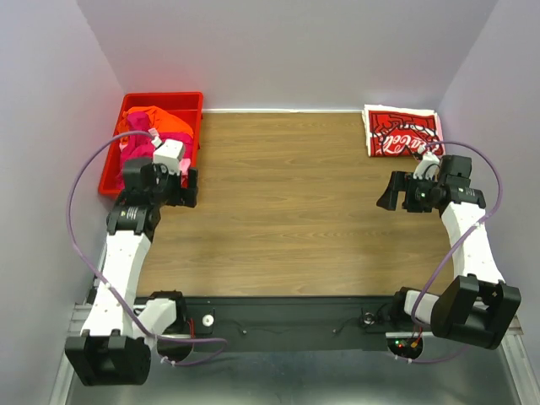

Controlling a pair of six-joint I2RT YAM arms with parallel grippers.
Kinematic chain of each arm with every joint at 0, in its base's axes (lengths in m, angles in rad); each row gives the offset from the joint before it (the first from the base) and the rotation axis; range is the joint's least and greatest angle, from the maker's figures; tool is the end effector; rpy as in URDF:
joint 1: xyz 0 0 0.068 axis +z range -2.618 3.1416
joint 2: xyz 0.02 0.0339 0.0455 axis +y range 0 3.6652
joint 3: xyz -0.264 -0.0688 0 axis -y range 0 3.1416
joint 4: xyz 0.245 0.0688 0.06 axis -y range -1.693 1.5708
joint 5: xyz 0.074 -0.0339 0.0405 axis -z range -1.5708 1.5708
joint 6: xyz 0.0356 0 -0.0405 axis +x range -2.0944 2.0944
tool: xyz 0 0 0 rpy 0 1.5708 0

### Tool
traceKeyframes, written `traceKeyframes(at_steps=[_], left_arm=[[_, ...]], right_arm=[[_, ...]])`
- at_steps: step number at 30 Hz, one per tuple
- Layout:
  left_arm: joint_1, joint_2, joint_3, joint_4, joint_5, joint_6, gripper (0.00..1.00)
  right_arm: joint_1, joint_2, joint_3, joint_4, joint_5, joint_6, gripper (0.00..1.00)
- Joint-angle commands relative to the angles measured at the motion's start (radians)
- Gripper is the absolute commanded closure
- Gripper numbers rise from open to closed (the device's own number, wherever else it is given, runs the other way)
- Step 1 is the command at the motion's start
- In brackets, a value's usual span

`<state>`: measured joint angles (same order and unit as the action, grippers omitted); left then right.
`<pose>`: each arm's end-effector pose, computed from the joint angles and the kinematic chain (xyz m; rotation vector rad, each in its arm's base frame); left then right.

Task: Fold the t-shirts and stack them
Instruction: Grab the tshirt from the pile

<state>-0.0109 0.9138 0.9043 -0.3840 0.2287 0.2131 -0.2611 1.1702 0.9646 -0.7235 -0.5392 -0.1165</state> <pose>0.2046 -0.0103 0.3385 0.3663 1.9200 -0.0914 0.2286 -0.0422 0.2816 -0.0459 2.3834 0.4962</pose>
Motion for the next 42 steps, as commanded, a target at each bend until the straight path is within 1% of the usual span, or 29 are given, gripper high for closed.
traceKeyframes(at_steps=[1, 2, 4, 5, 7, 8, 10, 11, 12, 14, 15, 16, 18, 20, 25, 28, 29, 30, 31, 33, 34, 35, 36, 37, 40, 41, 42], left_arm=[[0.003, 0.112, 0.178, -0.055, 0.02, 0.063, 0.01], [0.003, 0.194, 0.282, -0.105, 0.017, 0.078, 0.01], [0.052, 0.287, 0.396, -0.165, 0.047, 0.138, 0.01], [0.09, 0.375, 0.5, -0.211, 0.055, 0.158, 0.01], [0.13, 0.46, 0.603, -0.257, 0.064, 0.204, 0.01], [0.158, 0.538, 0.683, -0.272, 0.058, 0.251, 0.01], [0.195, 0.612, 0.755, -0.317, 0.066, 0.298, 0.01], [0.218, 0.684, 0.821, -0.338, 0.07, 0.321, 0.03], [0.251, 0.72, 0.853, -0.351, 0.069, 0.337, 0.03], [0.281, 0.786, 0.938, -0.371, 0.057, 0.351, 0.08], [0.301, 0.84, 0.961, -0.378, 0.046, 0.365, 0.09], [0.308, 0.868, 0.978, -0.383, 0.04, 0.373, 0.12], [0.315, 0.928, 1.001, -0.38, 0.003, 0.397, 0.14], [0.324, 0.971, 0.987, -0.351, -0.037, 0.405, 0.16], [0.331, 1.054, 0.955, -0.297, -0.08, 0.405, 0.17], [0.333, 1.108, 0.943, -0.267, -0.091, 0.401, 0.22], [0.331, 1.137, 0.941, -0.259, -0.098, 0.398, 0.29], [0.333, 1.151, 0.944, -0.259, -0.104, 0.397, 0.34], [0.333, 1.163, 0.947, -0.26, -0.106, 0.399, 0.43], [0.333, 1.186, 0.959, -0.263, -0.103, 0.397, 0.54], [0.333, 1.188, 0.967, -0.266, -0.098, 0.396, 0.63], [0.335, 1.185, 0.991, -0.274, -0.091, 0.393, 0.82], [0.335, 1.179, 1.007, -0.289, -0.082, 0.39, 0.92], [0.333, 1.166, 1.022, -0.296, -0.06, 0.378, 1.0], [0.333, 1.065, 1.112, -0.308, 0.001, 0.356, 1.0], [0.333, 1.065, 1.113, -0.312, 0.02, 0.35, 1.0], [0.333, 1.032, 1.18, -0.328, 0.038, 0.342, 1.0]], right_arm=[[0.002, -0.014, 0.0, 0.036, -0.01, -0.017, 0.0], [0.002, -0.014, 0.0, 0.036, -0.011, -0.014, 0.0], [0.002, -0.004, 0.002, 0.039, -0.015, -0.015, 0.0], [0.002, -0.003, 0.0, 0.044, -0.015, -0.015, 0.0], [0.002, 0.0, 0.0, 0.044, -0.013, -0.018, 0.0], [0.002, 0.002, 0.0, 0.045, -0.013, -0.02, 0.0], [0.002, 0.005, -0.001, 0.049, -0.011, -0.029, 0.0], [0.002, 0.012, -0.003, 0.049, -0.011, -0.032, 0.0], [0.002, 0.016, -0.003, 0.049, -0.007, -0.04, 0.0], [0.002, 0.025, -0.003, 0.049, 0.002, -0.049, 0.0], [0.002, 0.034, -0.006, 0.049, 0.008, -0.06, 0.0], [0.002, 0.037, -0.006, 0.049, 0.011, -0.064, 0.0], [0.002, 0.046, -0.012, 0.049, 0.016, -0.074, 0.0], [0.002, 0.052, -0.017, 0.05, 0.016, -0.074, 0.0], [0.002, 0.063, -0.02, 0.055, 0.024, -0.074, 0.0], [0.002, 0.071, -0.017, 0.056, 0.028, -0.074, 0.0], [0.002, 0.075, -0.01, 0.053, 0.031, -0.074, 0.0], [0.002, 0.077, -0.007, 0.053, 0.038, -0.077, 0.0], [0.002, 0.075, -0.004, 0.055, 0.042, -0.078, 0.0], [0.002, 0.072, 0.0, 0.053, 0.054, -0.084, 0.0], [0.002, 0.068, 0.002, 0.053, 0.056, -0.084, 0.0], [0.002, 0.065, 0.002, 0.052, 0.056, -0.086, 0.0], [0.002, 0.06, -0.001, 0.052, 0.056, -0.086, 0.0], [0.002, 0.057, -0.003, 0.052, 0.056, -0.084, 0.0], [0.002, 0.048, -0.01, 0.053, 0.047, -0.08, 0.0], [0.002, 0.051, -0.009, 0.053, 0.044, -0.08, 0.0], [0.002, 0.051, -0.009, 0.053, 0.042, -0.078, 0.0]])
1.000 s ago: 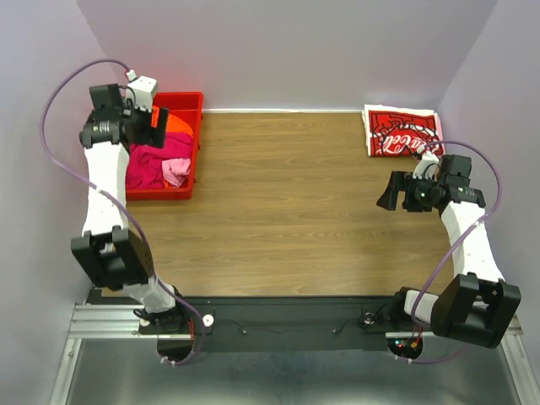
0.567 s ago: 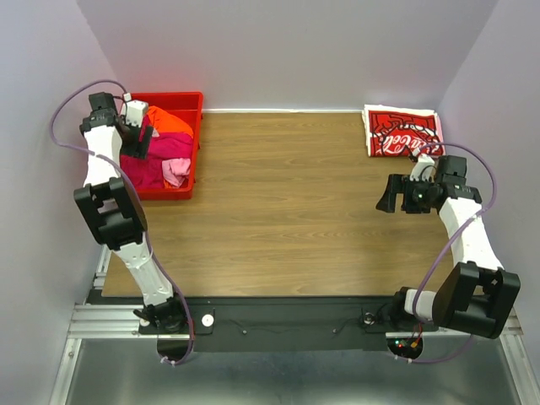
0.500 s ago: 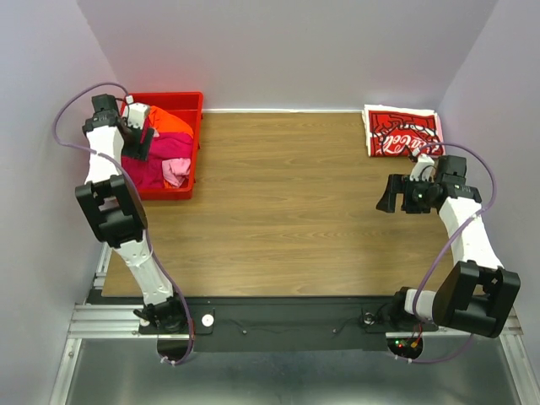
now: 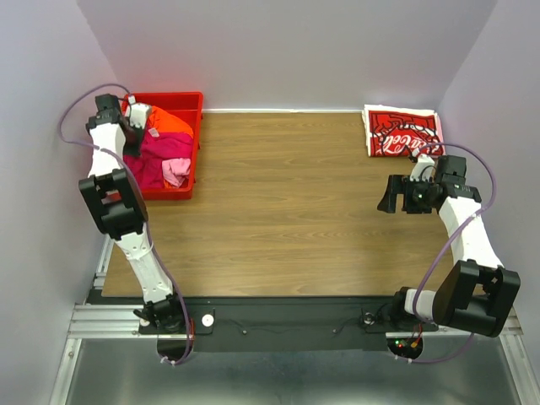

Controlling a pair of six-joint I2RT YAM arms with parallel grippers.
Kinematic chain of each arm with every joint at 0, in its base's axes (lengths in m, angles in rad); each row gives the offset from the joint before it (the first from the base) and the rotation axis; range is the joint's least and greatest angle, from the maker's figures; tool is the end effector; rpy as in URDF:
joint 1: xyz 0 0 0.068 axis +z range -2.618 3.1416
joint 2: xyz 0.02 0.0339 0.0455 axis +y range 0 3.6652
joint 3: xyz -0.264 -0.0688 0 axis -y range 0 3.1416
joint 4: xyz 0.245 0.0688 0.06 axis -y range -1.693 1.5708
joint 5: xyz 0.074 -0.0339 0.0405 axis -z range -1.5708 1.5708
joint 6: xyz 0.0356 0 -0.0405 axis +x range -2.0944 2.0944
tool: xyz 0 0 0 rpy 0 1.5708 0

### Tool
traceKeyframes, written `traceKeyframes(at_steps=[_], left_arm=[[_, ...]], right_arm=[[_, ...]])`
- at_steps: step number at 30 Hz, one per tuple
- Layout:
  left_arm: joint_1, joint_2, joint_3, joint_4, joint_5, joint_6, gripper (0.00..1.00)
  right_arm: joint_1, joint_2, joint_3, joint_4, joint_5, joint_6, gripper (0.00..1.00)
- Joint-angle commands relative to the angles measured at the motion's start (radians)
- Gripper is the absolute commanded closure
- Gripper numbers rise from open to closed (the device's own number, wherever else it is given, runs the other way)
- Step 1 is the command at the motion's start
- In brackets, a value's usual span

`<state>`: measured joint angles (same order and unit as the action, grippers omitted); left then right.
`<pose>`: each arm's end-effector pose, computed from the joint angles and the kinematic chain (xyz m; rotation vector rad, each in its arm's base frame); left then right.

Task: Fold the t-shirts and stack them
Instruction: Grab the tshirt from the pile, then move the tshirt to the center of the board

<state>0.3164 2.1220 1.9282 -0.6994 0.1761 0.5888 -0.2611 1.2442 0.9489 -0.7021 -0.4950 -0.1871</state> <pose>0.4568 0.1430 0.2651 0.4086 2.4194 0.1832 0.2404 -0.0467 0.2612 -0.0916 2.4499 0.4421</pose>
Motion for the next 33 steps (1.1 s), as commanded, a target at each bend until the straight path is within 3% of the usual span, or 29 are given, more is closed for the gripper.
traceKeyframes(at_steps=[1, 5, 7, 12, 17, 21, 26, 29, 32, 33], left_arm=[[0.006, -0.189, 0.194, -0.026, 0.133, -0.04, 1.0], [-0.022, -0.208, 0.447, -0.107, 0.207, -0.076, 1.0], [-0.042, -0.223, 0.486, -0.106, 0.246, -0.092, 1.0], [-0.163, -0.336, 0.465, 0.0, 0.31, -0.155, 1.0], [-0.401, -0.448, 0.433, 0.196, 0.336, -0.294, 1.0], [-0.539, -0.462, 0.497, 0.391, 0.32, -0.408, 1.0], [-0.654, -0.453, 0.554, 0.483, 0.329, -0.493, 1.0], [-0.663, -0.455, 0.537, 0.506, 0.368, -0.53, 1.0], [-0.646, -0.493, 0.36, 0.462, 0.434, -0.534, 1.0], [-0.631, -0.531, 0.209, 0.453, 0.475, -0.541, 1.0]], right_arm=[[0.002, -0.02, 0.011, 0.032, -0.007, -0.006, 0.0], [0.002, -0.014, 0.024, 0.033, -0.013, -0.009, 0.0], [0.002, -0.008, 0.033, 0.033, -0.013, -0.006, 0.0], [0.002, -0.003, 0.051, 0.035, -0.011, -0.003, 0.0], [0.002, 0.004, 0.056, 0.036, -0.024, 0.006, 0.0], [0.002, 0.001, 0.059, 0.035, -0.03, 0.0, 0.0], [0.002, -0.019, 0.064, 0.035, -0.025, -0.002, 0.0], [0.002, -0.025, 0.067, 0.035, -0.019, 0.001, 0.0], [0.0, -0.029, 0.068, 0.036, -0.013, -0.003, 0.0], [0.002, -0.026, 0.068, 0.036, -0.014, -0.003, 0.0]])
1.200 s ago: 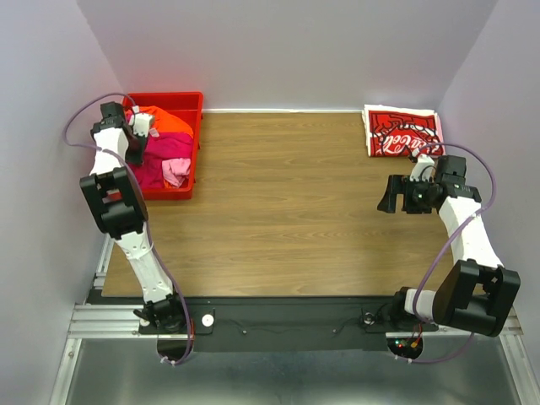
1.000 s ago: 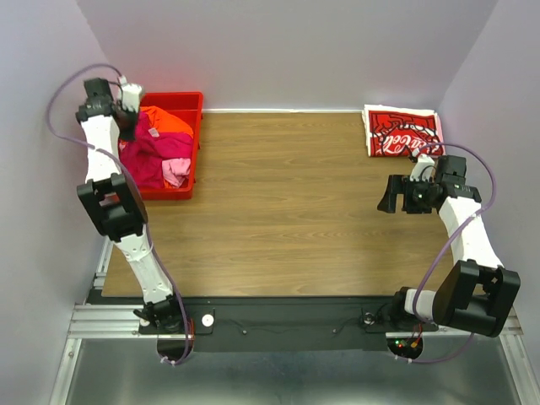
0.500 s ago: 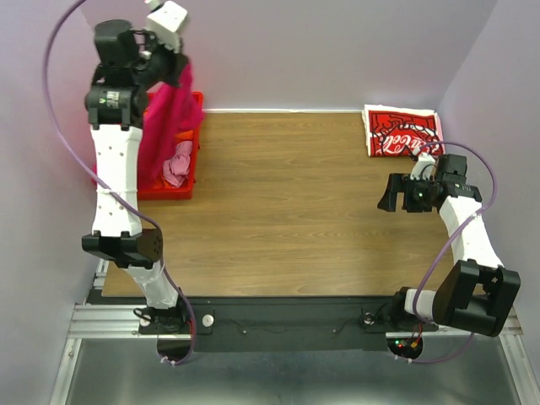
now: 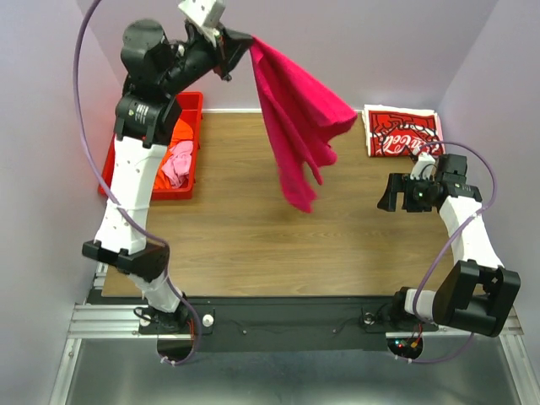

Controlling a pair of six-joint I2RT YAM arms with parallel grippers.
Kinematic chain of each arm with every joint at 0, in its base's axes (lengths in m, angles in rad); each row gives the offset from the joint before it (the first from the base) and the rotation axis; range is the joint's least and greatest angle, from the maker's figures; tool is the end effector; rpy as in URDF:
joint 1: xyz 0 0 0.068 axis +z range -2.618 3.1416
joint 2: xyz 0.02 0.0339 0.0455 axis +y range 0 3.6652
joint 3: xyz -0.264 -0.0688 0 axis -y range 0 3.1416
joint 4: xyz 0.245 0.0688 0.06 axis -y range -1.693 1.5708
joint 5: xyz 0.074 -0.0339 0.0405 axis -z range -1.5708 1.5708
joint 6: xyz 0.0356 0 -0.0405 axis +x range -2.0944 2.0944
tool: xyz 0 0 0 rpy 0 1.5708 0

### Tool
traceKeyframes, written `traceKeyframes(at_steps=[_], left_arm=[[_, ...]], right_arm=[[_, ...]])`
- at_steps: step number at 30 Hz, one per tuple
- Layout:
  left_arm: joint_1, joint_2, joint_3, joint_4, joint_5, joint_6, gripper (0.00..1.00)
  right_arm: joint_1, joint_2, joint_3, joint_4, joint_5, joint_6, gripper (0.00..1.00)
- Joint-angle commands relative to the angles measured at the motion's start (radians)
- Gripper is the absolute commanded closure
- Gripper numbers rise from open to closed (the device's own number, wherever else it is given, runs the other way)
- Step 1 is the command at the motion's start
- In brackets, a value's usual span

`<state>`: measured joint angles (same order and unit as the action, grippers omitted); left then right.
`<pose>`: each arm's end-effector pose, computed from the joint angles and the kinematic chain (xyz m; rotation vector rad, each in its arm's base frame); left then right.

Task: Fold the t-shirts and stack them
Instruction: Move the tshirt to the center of the board, then flatten the tshirt out

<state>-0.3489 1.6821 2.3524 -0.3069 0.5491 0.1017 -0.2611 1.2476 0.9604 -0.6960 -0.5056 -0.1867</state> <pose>0.2771 -0.1206 0.6122 0.7374 1.0481 -0.5437 0.2425 -0.0469 0.2645 -0.0993 2.4333 0.4484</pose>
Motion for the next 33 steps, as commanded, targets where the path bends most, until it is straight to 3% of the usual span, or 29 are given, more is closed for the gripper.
traceKeyframes(at_steps=[1, 2, 3, 6, 8, 12, 13, 17, 21, 26, 33], left_arm=[[0.042, -0.114, -0.307, 0.068, 0.116, -0.057, 1.0], [0.05, -0.143, -0.403, 0.081, 0.13, -0.051, 1.0], [0.054, -0.204, -0.608, 0.119, 0.136, -0.04, 1.0], [0.068, -0.298, -0.94, 0.118, 0.15, 0.039, 1.0], [0.065, -0.321, -1.095, 0.037, 0.146, 0.138, 1.0], [0.077, -0.302, -1.234, -0.073, 0.037, 0.285, 0.99], [0.091, -0.297, -1.251, -0.093, -0.018, 0.302, 0.94], [0.186, -0.279, -1.224, -0.104, -0.086, 0.354, 0.59], [0.185, -0.245, -1.101, -0.153, -0.068, 0.409, 0.45], [0.033, -0.228, -1.059, -0.169, -0.029, 0.441, 0.41], [-0.214, -0.116, -1.056, -0.049, -0.084, 0.368, 0.41]], right_arm=[[0.002, -0.028, 0.058, 0.03, -0.004, -0.003, 0.0], [0.002, -0.024, 0.058, 0.03, -0.01, -0.005, 0.0], [0.002, -0.017, 0.06, 0.03, -0.013, -0.005, 0.0], [0.002, -0.007, 0.061, 0.029, -0.036, -0.01, 0.0], [0.002, -0.002, 0.06, 0.027, -0.047, -0.013, 0.0], [0.002, 0.007, 0.048, 0.026, -0.065, -0.019, 0.0], [0.002, 0.01, 0.044, 0.023, -0.067, -0.025, 0.0], [0.002, 0.039, 0.035, 0.018, -0.073, -0.031, 0.01], [0.003, 0.102, 0.037, 0.021, -0.085, -0.028, 0.09], [0.008, 0.177, 0.038, 0.065, -0.088, 0.004, 0.3], [0.026, 0.302, 0.035, 0.18, -0.067, 0.069, 0.42]])
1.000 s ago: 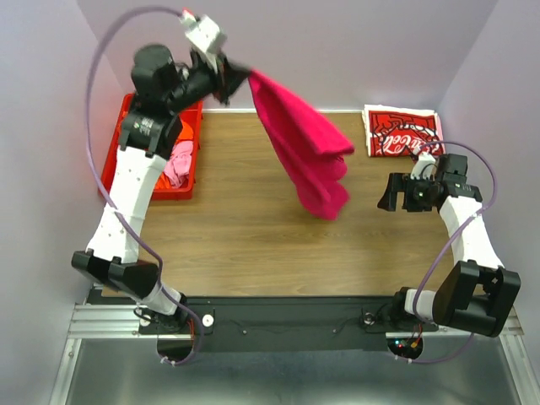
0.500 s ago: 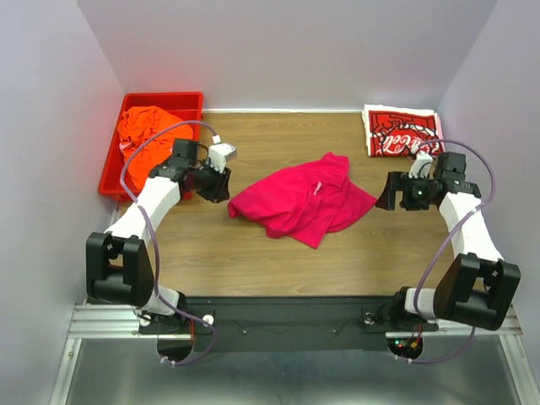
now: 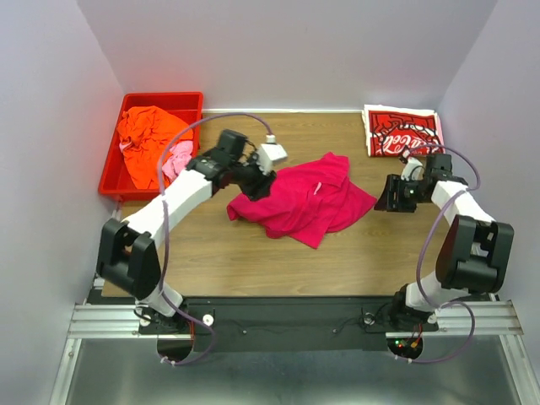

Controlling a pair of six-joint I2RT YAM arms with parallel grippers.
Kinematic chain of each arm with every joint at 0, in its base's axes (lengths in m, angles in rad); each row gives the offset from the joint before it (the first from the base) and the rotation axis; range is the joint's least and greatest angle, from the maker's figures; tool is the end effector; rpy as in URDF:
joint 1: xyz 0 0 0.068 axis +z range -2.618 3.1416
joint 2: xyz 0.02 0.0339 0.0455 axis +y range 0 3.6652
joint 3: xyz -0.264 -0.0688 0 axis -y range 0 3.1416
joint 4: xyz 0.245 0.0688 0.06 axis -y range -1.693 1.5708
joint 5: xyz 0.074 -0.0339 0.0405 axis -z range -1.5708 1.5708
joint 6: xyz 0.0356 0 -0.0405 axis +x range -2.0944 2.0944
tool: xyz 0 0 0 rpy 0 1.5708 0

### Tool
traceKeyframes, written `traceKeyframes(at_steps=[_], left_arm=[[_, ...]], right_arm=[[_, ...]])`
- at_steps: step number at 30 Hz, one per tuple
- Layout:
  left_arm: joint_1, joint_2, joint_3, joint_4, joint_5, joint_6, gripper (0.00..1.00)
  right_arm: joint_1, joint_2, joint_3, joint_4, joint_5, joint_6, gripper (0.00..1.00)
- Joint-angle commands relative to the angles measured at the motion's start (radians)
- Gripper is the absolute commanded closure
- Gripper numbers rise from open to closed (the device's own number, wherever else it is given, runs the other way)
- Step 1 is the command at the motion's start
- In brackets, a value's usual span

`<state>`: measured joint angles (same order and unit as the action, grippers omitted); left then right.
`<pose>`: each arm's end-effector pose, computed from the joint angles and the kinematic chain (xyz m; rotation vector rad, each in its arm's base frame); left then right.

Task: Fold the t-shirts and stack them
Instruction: Flatten the tshirt out

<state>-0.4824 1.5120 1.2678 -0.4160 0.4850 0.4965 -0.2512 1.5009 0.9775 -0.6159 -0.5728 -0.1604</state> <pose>0.2935 -0.1725 0.3113 1.2562 1.7974 -0.5310 0.2830 -0.0527 0.2120 -0.0485 2.5463 0.6188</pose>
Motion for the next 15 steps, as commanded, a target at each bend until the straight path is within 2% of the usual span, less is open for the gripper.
traceKeyframes(at_steps=[1, 7, 12, 13, 14, 15], left_arm=[[-0.103, 0.077, 0.037, 0.062, -0.031, -0.036, 0.41], [-0.212, 0.211, 0.015, 0.097, -0.08, -0.064, 0.4], [-0.257, 0.281, -0.004, 0.135, -0.089, -0.102, 0.4], [-0.268, 0.29, -0.008, 0.144, -0.097, -0.108, 0.4], [-0.268, 0.301, -0.008, 0.148, -0.105, -0.114, 0.41], [-0.268, 0.324, -0.004, 0.146, -0.112, -0.122, 0.49]], right_arm=[[0.018, 0.065, 0.021, 0.111, 0.002, 0.054, 0.42], [0.041, 0.156, 0.035, 0.186, 0.024, 0.099, 0.42], [0.078, 0.225, 0.055, 0.215, 0.021, 0.127, 0.42], [0.081, 0.242, 0.059, 0.223, 0.021, 0.134, 0.46], [0.084, 0.249, 0.059, 0.226, 0.021, 0.14, 0.47], [0.084, 0.258, 0.062, 0.228, 0.022, 0.145, 0.5]])
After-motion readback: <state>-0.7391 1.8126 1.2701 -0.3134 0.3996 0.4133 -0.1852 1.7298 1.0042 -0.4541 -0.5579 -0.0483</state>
